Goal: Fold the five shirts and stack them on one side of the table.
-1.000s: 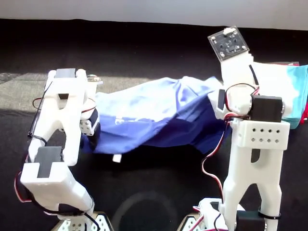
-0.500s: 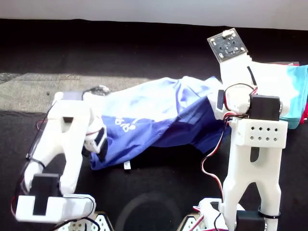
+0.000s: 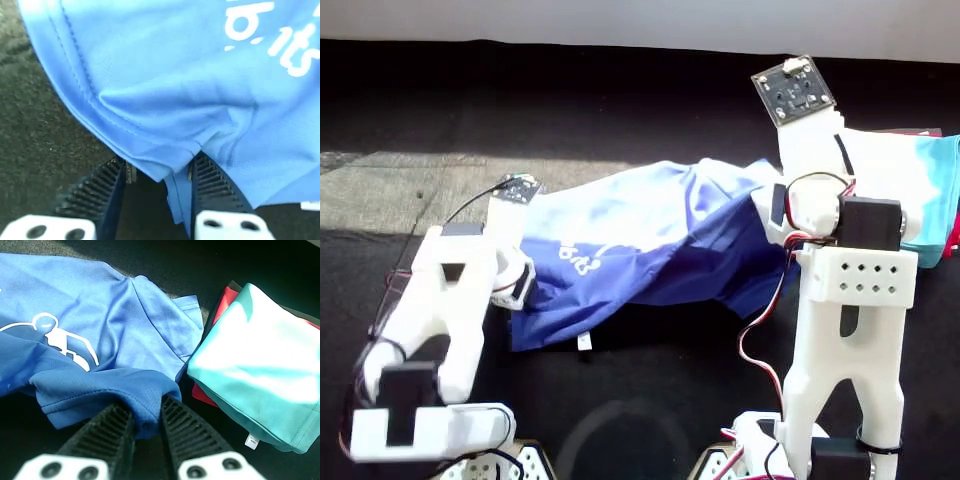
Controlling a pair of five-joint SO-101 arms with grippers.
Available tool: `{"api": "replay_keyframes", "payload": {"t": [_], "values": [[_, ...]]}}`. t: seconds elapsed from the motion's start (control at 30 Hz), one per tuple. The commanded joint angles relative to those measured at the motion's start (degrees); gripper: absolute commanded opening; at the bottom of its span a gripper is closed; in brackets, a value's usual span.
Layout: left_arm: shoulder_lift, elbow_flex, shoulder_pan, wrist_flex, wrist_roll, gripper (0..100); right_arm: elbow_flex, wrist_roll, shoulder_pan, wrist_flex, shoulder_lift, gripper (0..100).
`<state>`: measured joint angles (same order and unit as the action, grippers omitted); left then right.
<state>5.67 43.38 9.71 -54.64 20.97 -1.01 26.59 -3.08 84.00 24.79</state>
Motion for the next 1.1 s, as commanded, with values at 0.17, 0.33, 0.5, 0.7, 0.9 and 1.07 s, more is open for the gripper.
{"api": "replay_keyframes", "payload": {"t": [0.17,0.33,0.5,0.7,0.9,1.07], "values": [[-18.95,-22.20,6.46,1.14,0.35,17,0.13,0.62,0.48,-0.57,1.63,0.6],[-25.27,-30.73,8.31,1.14,0.44,17,0.13,0.62,0.48,-0.57,1.63,0.6],[-26.42,-39.34,7.78,-6.15,-0.18,17,0.13,0.70,0.48,-0.66,1.63,0.6],[-24.22,-47.43,6.46,-16.88,-1.58,17,0.13,0.70,0.48,-0.66,1.63,0.6],[-19.91,-47.60,5.14,-24.00,-1.76,17,0.13,0.70,0.48,-0.84,1.63,0.6],[-13.85,-47.52,4.53,-30.95,-1.85,17,0.13,0.70,0.48,-1.10,1.54,0.6]]}}
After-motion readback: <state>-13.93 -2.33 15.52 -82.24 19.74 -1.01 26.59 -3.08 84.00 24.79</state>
